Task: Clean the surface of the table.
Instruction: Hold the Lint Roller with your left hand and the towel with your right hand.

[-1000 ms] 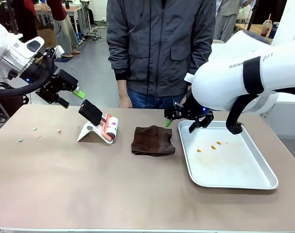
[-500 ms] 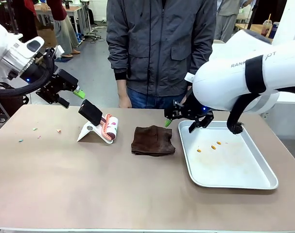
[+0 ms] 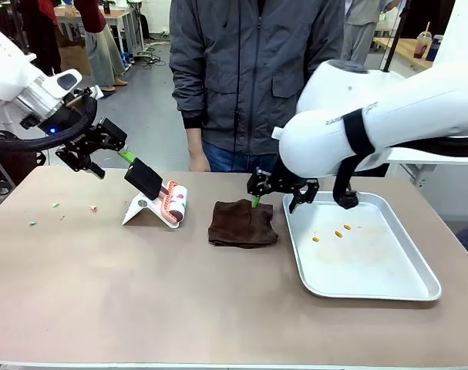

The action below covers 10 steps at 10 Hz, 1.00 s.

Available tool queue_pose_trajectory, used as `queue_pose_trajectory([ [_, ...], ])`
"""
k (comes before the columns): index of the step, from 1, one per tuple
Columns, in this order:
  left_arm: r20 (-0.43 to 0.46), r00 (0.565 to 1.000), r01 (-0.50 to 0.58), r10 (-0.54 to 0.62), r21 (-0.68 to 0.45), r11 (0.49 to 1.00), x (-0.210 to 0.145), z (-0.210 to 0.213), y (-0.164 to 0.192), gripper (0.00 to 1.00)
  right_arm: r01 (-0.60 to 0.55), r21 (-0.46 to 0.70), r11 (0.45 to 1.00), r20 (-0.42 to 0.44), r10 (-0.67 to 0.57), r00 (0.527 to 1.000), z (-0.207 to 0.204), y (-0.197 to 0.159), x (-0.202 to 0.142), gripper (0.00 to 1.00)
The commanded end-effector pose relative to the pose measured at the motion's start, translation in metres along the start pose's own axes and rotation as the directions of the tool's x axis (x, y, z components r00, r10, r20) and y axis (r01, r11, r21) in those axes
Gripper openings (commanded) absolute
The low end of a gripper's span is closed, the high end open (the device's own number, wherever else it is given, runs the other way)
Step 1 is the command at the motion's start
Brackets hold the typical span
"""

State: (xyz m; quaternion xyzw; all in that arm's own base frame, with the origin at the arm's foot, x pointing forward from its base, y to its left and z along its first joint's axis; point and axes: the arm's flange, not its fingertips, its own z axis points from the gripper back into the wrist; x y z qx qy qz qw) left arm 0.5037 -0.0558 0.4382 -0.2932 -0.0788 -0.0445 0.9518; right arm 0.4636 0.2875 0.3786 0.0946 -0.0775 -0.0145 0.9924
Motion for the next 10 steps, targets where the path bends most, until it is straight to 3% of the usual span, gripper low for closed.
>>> queue_pose_trajectory([
  [1, 0.014, 0.999, -0.047, 0.047, 0.001, 0.999, 0.015, -0.001, -0.005, 1.00, 0.050, -0.114, 0.992, -0.029, -0.054, 0.998, -0.014, 0.038, 0.023, 1.00],
  [6, -0.037, 0.996, -0.079, 0.077, -0.047, 0.996, 0.038, -0.026, 0.003, 1.00, 0.041, -0.211, 0.977, -0.109, -0.065, 0.992, -0.054, 0.067, 0.050, 1.00],
  [10, -0.079, 0.996, -0.040, 0.035, -0.053, 0.998, 0.038, -0.050, -0.003, 1.00, 0.074, -0.282, 0.957, -0.095, -0.105, 0.990, -0.077, 0.065, 0.059, 1.00],
])
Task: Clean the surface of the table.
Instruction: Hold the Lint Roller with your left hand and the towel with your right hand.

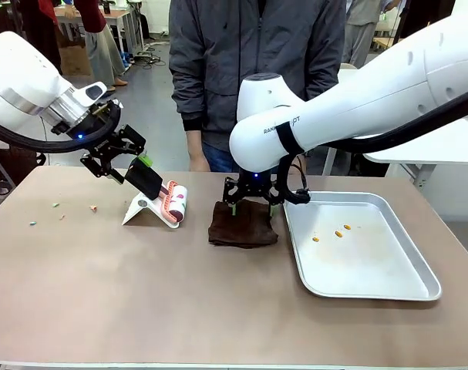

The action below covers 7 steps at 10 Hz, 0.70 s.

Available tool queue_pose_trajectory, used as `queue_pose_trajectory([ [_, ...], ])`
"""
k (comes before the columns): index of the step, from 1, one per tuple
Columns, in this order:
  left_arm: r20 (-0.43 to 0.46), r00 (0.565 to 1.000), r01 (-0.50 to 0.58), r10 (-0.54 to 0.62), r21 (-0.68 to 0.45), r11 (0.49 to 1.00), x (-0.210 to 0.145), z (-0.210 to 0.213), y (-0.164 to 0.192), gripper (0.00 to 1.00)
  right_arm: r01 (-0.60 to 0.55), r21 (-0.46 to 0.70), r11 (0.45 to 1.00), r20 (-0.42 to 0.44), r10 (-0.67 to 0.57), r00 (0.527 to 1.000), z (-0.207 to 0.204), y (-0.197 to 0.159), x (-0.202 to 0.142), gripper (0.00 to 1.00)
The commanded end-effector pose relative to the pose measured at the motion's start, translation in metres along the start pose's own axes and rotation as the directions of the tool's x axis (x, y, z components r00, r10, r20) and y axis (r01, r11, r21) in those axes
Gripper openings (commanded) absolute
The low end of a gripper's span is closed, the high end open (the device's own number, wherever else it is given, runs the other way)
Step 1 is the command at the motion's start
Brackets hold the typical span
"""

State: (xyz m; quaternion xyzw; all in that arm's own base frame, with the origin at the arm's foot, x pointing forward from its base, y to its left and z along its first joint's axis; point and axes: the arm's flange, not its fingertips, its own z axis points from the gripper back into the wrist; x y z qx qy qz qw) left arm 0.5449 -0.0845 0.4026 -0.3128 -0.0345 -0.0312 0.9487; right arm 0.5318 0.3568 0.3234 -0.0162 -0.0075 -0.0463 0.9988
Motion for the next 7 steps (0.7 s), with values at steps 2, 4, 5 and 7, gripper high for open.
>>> queue_pose_trajectory([
  [2, -0.019, 1.000, 0.019, -0.019, 0.013, 1.000, 0.004, -0.008, -0.010, 1.00, 0.053, -0.052, 0.997, -0.008, -0.053, 0.999, -0.004, 0.001, 0.003, 1.00],
  [4, -0.020, 1.000, 0.006, -0.006, 0.028, 1.000, 0.006, -0.012, -0.011, 1.00, 0.075, -0.050, 0.996, -0.014, -0.076, 0.997, -0.002, -0.004, 0.003, 1.00],
  [5, -0.019, 1.000, 0.002, -0.001, 0.034, 0.999, 0.006, -0.013, -0.012, 1.00, 0.078, -0.057, 0.995, -0.022, -0.079, 0.997, -0.003, -0.005, 0.003, 1.00],
  [7, -0.029, 1.000, -0.005, 0.007, 0.050, 0.999, 0.006, -0.012, -0.009, 1.00, 0.086, -0.053, 0.995, -0.042, -0.088, 0.995, -0.009, -0.006, 0.007, 1.00],
])
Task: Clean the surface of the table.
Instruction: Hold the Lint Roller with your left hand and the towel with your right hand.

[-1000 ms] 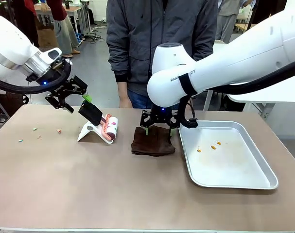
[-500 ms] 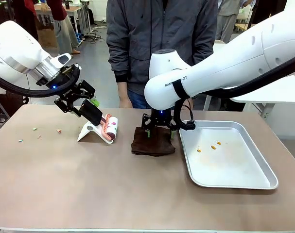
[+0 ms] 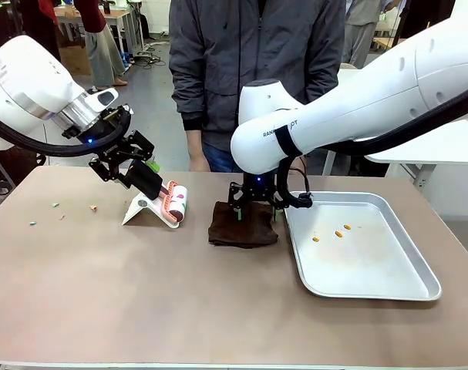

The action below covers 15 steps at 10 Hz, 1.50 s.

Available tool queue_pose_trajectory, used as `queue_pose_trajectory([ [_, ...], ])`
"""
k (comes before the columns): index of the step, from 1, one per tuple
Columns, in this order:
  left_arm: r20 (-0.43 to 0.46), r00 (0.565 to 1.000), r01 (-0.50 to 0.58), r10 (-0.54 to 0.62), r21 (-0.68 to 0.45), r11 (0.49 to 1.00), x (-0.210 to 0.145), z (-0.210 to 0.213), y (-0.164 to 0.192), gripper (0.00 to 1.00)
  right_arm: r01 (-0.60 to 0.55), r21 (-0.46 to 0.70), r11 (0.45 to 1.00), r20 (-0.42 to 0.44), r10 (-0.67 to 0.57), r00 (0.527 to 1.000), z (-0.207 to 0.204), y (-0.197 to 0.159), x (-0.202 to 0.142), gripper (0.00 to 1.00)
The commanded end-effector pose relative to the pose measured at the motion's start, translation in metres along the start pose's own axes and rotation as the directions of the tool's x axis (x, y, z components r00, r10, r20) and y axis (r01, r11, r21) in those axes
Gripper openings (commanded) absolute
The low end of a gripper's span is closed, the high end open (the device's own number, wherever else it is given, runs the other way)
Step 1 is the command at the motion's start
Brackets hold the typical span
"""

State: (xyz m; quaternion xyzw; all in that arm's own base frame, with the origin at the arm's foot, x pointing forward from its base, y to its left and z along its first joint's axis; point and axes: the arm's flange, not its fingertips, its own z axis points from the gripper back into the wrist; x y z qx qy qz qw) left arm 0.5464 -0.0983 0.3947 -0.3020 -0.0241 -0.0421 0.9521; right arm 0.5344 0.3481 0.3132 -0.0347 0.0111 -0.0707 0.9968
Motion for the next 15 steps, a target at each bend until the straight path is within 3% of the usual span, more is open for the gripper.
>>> queue_pose_trajectory([
  [1, -0.008, 1.000, -0.025, 0.026, 0.046, 0.999, 0.005, 0.001, -0.003, 1.00, 0.043, 0.004, 0.999, 0.005, -0.043, 0.999, -0.002, 0.000, 0.005, 1.00],
  [9, -0.009, 1.000, -0.019, 0.020, 0.043, 0.999, 0.006, 0.000, -0.002, 1.00, 0.013, 0.076, 0.997, -0.012, -0.012, 1.000, -0.010, -0.004, 0.006, 1.00],
  [10, -0.034, 0.999, -0.028, 0.030, 0.052, 0.998, 0.006, -0.001, -0.003, 0.42, 0.012, 0.080, 0.997, 0.000, -0.012, 1.000, -0.010, -0.004, 0.006, 0.59],
  [11, -0.026, 0.999, -0.019, 0.020, 0.048, 0.999, 0.006, -0.001, -0.005, 0.42, 0.014, 0.079, 0.997, -0.004, -0.014, 1.000, -0.010, -0.004, 0.006, 0.40],
  [12, -0.022, 1.000, -0.014, 0.015, 0.046, 0.999, 0.006, -0.001, -0.005, 0.00, 0.013, 0.078, 0.997, -0.003, -0.013, 1.000, -0.010, -0.004, 0.005, 0.00],
  [13, -0.031, 0.999, -0.016, 0.018, 0.047, 0.999, 0.007, -0.002, -0.005, 0.37, 0.012, 0.080, 0.997, -0.002, -0.012, 1.000, -0.011, -0.005, 0.005, 0.00],
  [14, -0.027, 0.999, -0.015, 0.016, 0.047, 0.999, 0.007, -0.001, -0.005, 0.00, 0.011, 0.079, 0.997, -0.005, -0.011, 1.000, -0.012, -0.005, 0.005, 0.00],
  [15, -0.021, 1.000, -0.011, 0.012, 0.047, 0.999, 0.007, 0.000, -0.005, 0.14, 0.011, 0.080, 0.997, -0.007, -0.010, 1.000, -0.012, -0.005, 0.005, 0.14],
])
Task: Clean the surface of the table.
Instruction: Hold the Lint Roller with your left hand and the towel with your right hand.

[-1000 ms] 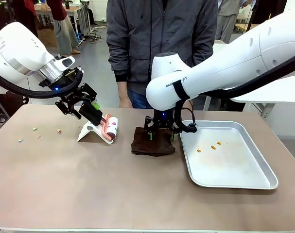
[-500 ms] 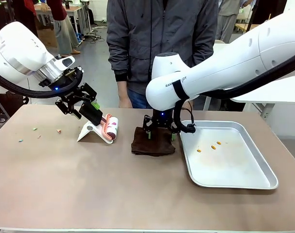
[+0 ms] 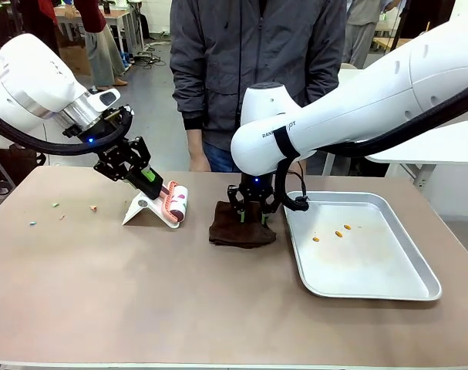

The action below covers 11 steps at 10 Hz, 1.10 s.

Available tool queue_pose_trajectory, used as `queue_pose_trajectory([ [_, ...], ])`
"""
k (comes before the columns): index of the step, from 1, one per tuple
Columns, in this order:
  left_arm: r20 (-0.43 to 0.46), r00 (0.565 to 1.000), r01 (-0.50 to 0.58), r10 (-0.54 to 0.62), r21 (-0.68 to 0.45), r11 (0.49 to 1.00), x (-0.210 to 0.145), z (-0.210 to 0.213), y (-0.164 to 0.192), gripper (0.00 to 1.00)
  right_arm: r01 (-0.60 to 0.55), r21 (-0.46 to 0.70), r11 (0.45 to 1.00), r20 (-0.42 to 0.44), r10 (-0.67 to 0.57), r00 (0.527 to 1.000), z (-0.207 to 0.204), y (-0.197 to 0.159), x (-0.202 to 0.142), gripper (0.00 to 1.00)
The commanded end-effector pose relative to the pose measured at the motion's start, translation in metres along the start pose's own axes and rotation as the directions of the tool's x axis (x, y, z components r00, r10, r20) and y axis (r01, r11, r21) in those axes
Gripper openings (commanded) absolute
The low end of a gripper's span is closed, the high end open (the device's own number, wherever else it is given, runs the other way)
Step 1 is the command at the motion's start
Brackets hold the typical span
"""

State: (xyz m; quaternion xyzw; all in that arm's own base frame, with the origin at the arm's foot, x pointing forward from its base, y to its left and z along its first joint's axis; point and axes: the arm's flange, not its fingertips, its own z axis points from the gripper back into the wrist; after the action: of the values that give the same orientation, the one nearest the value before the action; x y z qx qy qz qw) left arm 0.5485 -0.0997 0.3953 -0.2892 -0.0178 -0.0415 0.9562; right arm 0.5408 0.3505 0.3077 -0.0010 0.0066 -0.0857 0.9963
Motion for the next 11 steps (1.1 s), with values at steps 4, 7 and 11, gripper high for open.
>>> queue_pose_trajectory([
  [4, -0.004, 1.000, 0.002, -0.002, 0.022, 1.000, 0.004, 0.000, -0.006, 0.00, -0.020, 0.017, 1.000, -0.015, 0.020, 1.000, -0.007, -0.011, -0.001, 0.00],
  [7, -0.001, 1.000, 0.006, -0.006, 0.022, 1.000, 0.003, 0.002, -0.007, 0.00, -0.019, 0.024, 1.000, -0.020, 0.020, 1.000, -0.007, -0.013, 0.000, 0.00],
  [11, 0.034, 0.998, 0.046, -0.045, -0.033, 0.998, -0.005, 0.017, -0.012, 0.00, -0.045, 0.130, 0.991, -0.029, 0.049, 0.998, 0.016, -0.031, -0.004, 0.00],
])
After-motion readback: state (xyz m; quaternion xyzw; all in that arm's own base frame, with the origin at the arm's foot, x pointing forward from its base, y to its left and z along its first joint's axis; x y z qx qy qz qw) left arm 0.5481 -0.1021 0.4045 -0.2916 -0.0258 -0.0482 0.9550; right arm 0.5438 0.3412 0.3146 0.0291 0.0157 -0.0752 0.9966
